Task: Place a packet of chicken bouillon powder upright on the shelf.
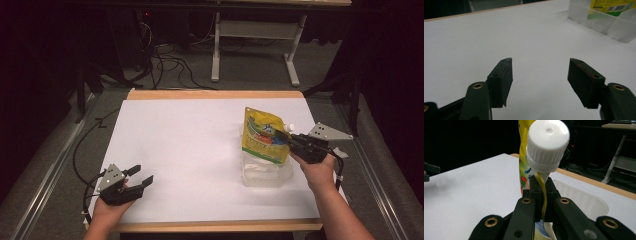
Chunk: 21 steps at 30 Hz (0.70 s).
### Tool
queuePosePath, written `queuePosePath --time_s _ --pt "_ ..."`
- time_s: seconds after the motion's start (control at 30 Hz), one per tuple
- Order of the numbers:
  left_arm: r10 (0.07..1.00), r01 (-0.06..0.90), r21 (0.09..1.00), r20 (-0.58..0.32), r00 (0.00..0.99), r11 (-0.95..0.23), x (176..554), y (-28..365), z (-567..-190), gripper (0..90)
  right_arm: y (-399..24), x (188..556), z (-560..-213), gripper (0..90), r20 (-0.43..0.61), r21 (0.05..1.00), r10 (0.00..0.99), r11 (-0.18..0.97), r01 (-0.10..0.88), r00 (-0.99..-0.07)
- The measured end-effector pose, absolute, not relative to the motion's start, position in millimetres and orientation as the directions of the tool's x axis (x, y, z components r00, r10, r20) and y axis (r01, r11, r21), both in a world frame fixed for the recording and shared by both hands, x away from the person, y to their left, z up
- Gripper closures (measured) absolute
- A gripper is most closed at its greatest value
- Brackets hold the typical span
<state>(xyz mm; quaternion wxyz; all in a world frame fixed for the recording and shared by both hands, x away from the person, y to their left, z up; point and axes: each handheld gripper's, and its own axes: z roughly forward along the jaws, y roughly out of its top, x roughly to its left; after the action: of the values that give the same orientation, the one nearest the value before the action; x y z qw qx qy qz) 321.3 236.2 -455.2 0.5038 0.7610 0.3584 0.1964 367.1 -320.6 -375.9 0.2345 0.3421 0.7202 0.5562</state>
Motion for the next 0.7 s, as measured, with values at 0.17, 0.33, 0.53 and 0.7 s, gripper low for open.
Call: queuePosePath --time_s 0.17,0.33,0.53,0.7 --pt "0.741 0.345 0.907 -0.058 0.669 -0.241 321.3 236.0 -455.3 37.0 -321.1 365.9 -377.8 89.9 0.047 0.962 0.754 0.142 0.232 -0.655" --pt "0.739 0.345 0.907 -0.059 0.671 -0.241 321.2 235.6 -455.5 37.1 -321.2 364.6 -378.2 89.6 0.05 0.962 0.752 0.141 0.235 -0.657" --pt "0.737 0.345 0.907 -0.059 0.673 -0.243 321.3 235.6 -455.6 37.1 -322.4 365.5 -378.8 88.8 0.062 0.962 0.748 0.131 0.239 -0.66" --pt "0.735 0.346 0.906 -0.06 0.675 -0.244 321.4 235.3 -455.8 37.1 -323.3 365.5 -379.3 86.1 0.078 0.96 0.74 0.126 0.251 -0.668"
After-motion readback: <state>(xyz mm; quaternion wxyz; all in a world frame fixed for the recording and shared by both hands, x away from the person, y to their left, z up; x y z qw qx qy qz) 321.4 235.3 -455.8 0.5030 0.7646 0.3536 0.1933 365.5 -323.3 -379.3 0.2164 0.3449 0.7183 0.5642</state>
